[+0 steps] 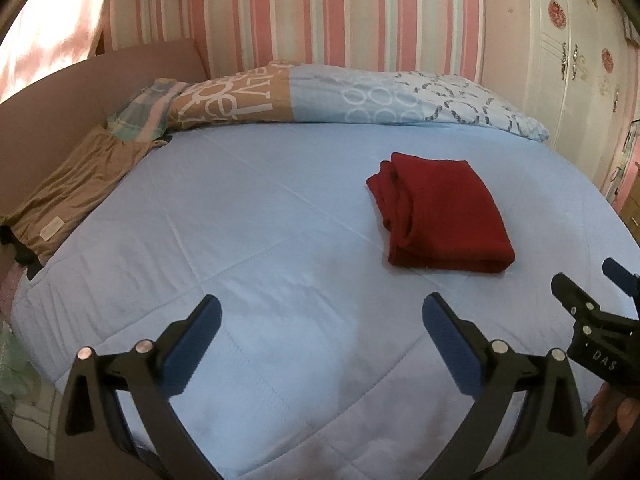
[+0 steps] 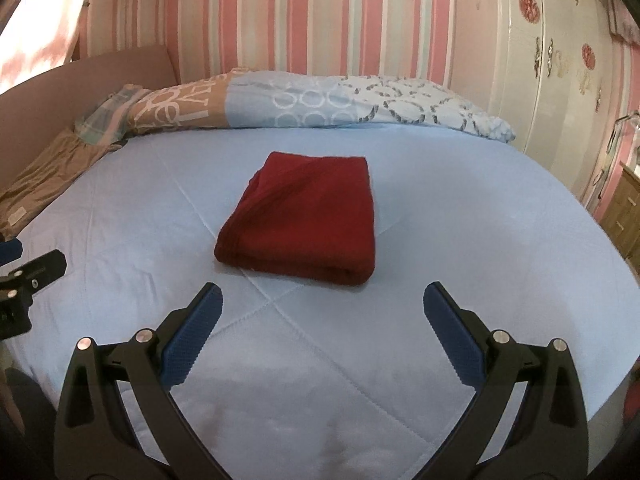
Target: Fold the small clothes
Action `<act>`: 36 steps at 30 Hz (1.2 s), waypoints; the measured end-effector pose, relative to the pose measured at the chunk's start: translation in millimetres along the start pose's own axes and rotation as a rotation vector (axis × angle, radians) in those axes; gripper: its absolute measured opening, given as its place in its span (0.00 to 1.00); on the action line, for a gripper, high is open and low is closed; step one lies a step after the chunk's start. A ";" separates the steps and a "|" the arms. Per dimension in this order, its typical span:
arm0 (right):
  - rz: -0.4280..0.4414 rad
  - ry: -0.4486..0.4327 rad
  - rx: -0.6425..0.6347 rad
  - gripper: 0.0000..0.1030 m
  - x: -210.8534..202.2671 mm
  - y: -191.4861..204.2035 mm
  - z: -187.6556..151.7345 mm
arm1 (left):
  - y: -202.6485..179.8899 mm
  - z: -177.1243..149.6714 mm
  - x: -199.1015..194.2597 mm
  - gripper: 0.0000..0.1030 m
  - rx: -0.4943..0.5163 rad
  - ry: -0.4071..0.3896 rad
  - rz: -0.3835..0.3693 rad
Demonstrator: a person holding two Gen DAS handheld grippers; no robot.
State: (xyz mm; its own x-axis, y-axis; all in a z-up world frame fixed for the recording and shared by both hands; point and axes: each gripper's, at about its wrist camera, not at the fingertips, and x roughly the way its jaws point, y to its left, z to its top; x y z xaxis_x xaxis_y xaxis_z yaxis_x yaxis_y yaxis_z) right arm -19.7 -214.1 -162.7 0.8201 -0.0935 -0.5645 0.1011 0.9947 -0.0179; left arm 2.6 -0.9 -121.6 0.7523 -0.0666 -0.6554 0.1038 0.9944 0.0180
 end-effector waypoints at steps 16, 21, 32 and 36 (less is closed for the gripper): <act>-0.009 -0.036 0.074 0.97 -33.5 -1.1 23.4 | 3.1 17.6 -29.3 0.98 -0.017 -0.061 0.020; -0.014 -0.032 0.073 0.97 -37.0 -2.3 23.4 | 0.7 17.2 -35.9 0.98 -0.011 -0.082 0.029; -0.026 -0.045 0.058 0.97 -43.7 -3.0 25.6 | 0.4 16.5 -36.6 0.98 -0.005 -0.083 0.037; -0.028 -0.045 0.048 0.97 -44.8 -0.4 25.3 | 0.3 16.5 -36.8 0.98 -0.008 -0.085 0.042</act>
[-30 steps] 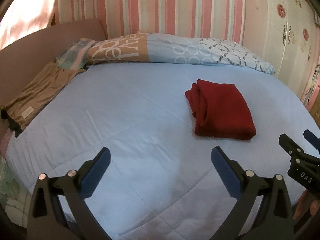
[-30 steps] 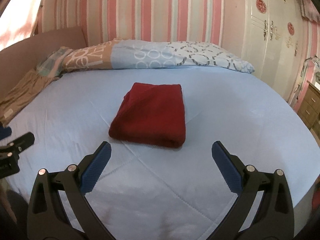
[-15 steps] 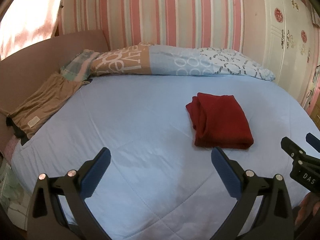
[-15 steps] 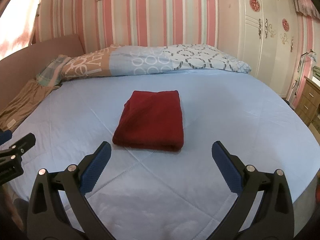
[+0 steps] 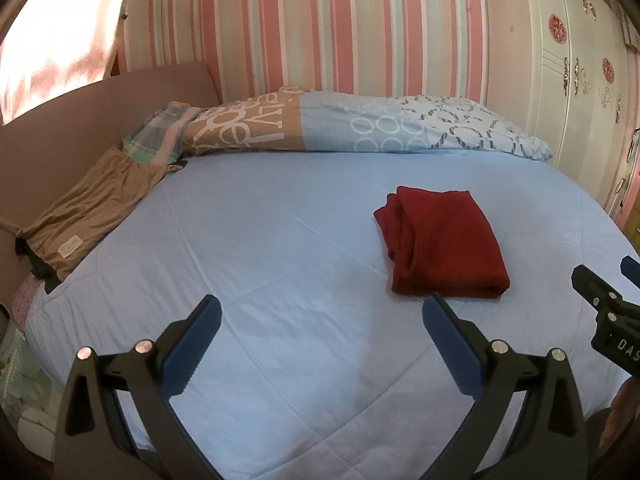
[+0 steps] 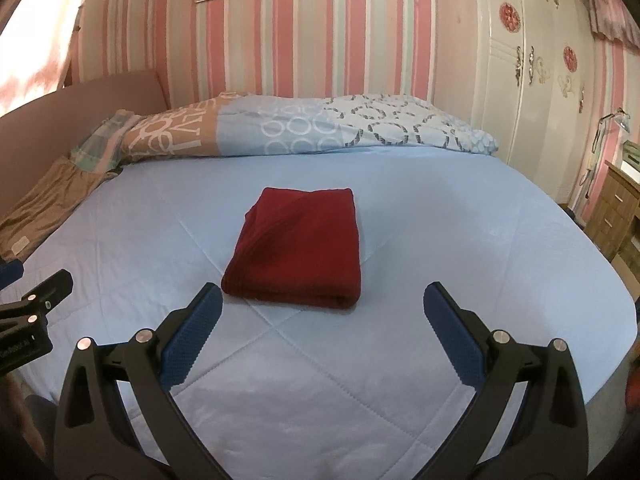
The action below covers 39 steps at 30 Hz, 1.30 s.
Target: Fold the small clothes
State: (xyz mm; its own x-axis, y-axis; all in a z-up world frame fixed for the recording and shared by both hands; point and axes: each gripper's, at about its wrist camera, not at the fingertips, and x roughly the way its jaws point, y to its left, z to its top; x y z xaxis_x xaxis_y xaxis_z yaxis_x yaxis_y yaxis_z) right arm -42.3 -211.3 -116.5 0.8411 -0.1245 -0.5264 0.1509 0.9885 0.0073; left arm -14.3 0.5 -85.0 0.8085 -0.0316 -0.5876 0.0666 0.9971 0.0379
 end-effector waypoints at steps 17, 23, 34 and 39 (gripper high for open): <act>-0.009 -0.021 -0.026 0.97 -3.2 8.0 5.8 | 5.3 2.4 -0.7 0.98 -0.008 -0.002 -0.007; -0.011 -0.023 -0.027 0.97 -3.3 8.1 5.8 | 6.7 3.0 -1.5 0.98 -0.007 -0.004 -0.006; -0.010 -0.023 -0.026 0.97 -3.3 7.9 5.5 | 6.9 2.0 -1.5 0.98 -0.007 0.000 -0.008; -0.008 -0.023 -0.026 0.97 -3.5 8.1 5.5 | 9.6 2.8 -2.9 0.98 -0.007 0.000 -0.008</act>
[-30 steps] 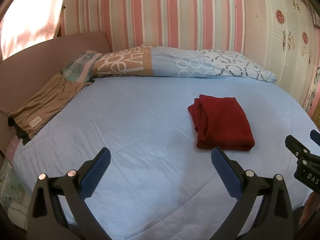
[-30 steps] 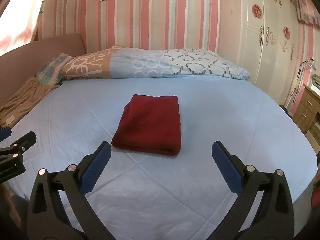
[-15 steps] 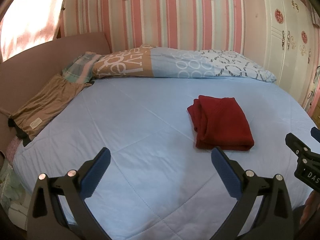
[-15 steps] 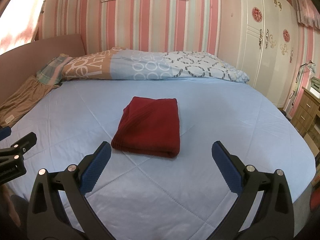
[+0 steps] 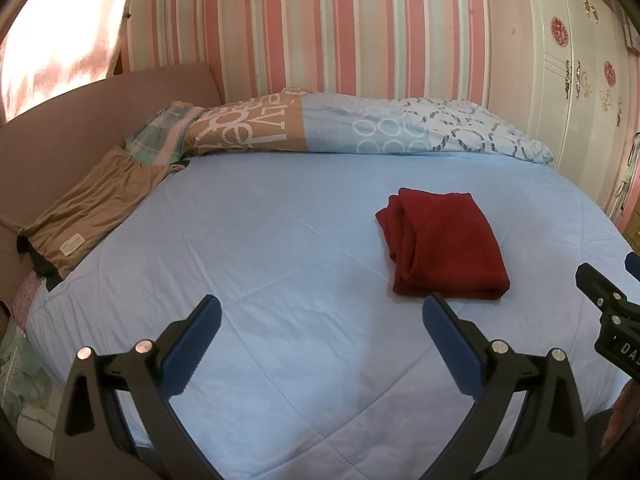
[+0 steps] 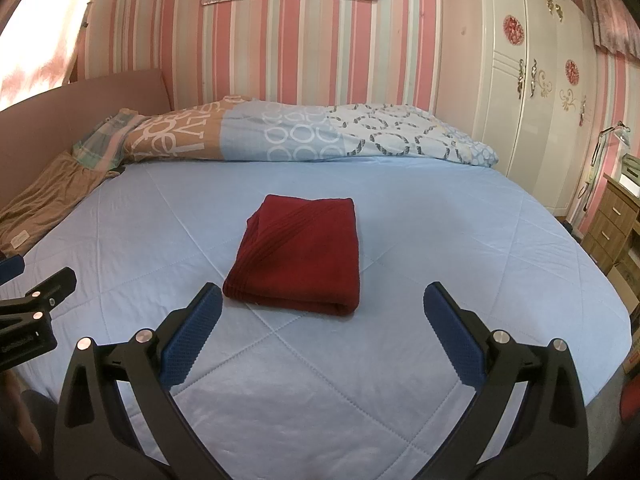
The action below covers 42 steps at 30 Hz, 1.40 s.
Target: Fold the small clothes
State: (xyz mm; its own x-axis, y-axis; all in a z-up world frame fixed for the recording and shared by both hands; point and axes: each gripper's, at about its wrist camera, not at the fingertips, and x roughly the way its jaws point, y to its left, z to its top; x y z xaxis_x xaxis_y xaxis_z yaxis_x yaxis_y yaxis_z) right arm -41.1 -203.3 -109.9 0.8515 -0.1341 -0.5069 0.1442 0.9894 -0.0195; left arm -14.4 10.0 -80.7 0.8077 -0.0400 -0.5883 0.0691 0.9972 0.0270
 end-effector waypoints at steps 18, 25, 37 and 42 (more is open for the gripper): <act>0.006 -0.009 0.009 0.97 -5.0 -2.2 3.2 | 2.0 -1.3 0.8 0.98 0.005 -0.001 0.002; 0.004 -0.010 0.008 0.97 -5.2 -1.3 2.5 | 2.1 -1.4 1.3 0.98 0.007 0.001 -0.001; 0.005 -0.010 0.002 0.97 -5.8 -0.8 2.8 | 7.3 -8.0 1.1 0.98 0.022 -0.024 0.033; 0.004 -0.016 -0.002 0.97 -6.0 -0.2 2.6 | 9.3 -8.5 0.5 0.98 0.021 -0.020 0.017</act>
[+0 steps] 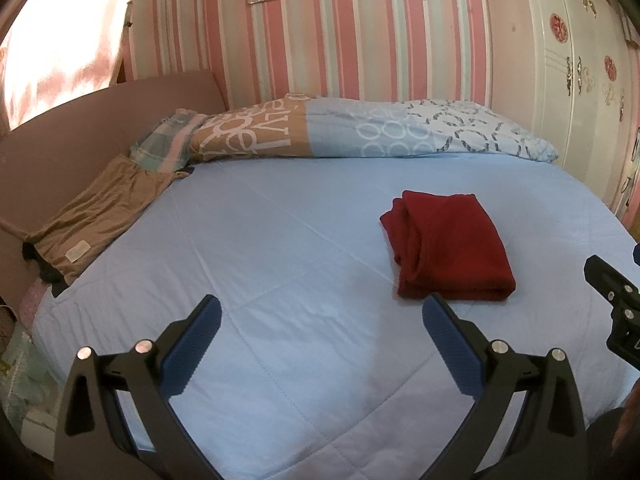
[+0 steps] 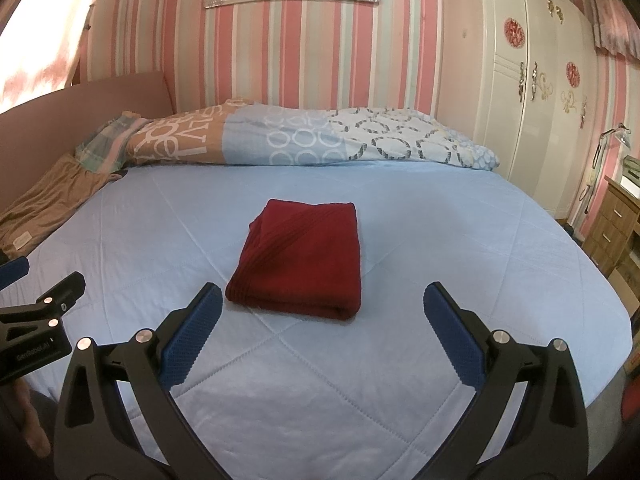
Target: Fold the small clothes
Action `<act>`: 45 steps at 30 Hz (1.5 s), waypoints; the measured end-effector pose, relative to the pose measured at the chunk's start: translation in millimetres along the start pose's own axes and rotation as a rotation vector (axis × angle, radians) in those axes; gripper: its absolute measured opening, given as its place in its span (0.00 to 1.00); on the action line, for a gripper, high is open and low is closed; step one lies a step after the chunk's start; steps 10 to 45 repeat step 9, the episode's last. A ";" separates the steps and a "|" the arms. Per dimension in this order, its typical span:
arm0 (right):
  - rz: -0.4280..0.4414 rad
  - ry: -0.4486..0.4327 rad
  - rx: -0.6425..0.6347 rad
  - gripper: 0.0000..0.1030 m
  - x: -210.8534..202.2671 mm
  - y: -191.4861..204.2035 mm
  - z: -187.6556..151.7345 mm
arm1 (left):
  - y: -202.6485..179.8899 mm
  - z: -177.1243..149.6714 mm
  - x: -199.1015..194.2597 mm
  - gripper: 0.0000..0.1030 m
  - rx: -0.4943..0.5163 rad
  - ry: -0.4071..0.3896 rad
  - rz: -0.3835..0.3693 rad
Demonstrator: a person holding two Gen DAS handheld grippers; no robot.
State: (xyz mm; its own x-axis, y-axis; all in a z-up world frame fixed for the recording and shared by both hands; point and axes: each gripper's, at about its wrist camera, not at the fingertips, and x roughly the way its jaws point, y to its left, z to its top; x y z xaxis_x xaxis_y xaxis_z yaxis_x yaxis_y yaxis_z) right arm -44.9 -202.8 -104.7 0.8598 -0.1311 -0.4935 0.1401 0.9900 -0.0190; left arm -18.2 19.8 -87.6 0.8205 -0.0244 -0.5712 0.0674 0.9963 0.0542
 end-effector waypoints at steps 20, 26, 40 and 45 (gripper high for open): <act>-0.001 0.000 -0.001 0.97 0.2 0.0 -0.6 | 1.0 7.3 11.2 0.98 -0.016 0.066 -0.045; -0.001 0.000 -0.001 0.97 0.2 0.0 -0.6 | 1.0 7.3 11.2 0.98 -0.016 0.066 -0.045; -0.001 0.000 -0.001 0.97 0.2 0.0 -0.6 | 1.0 7.3 11.2 0.98 -0.016 0.066 -0.045; -0.001 0.000 -0.001 0.97 0.2 0.0 -0.6 | 1.0 7.3 11.2 0.98 -0.016 0.066 -0.045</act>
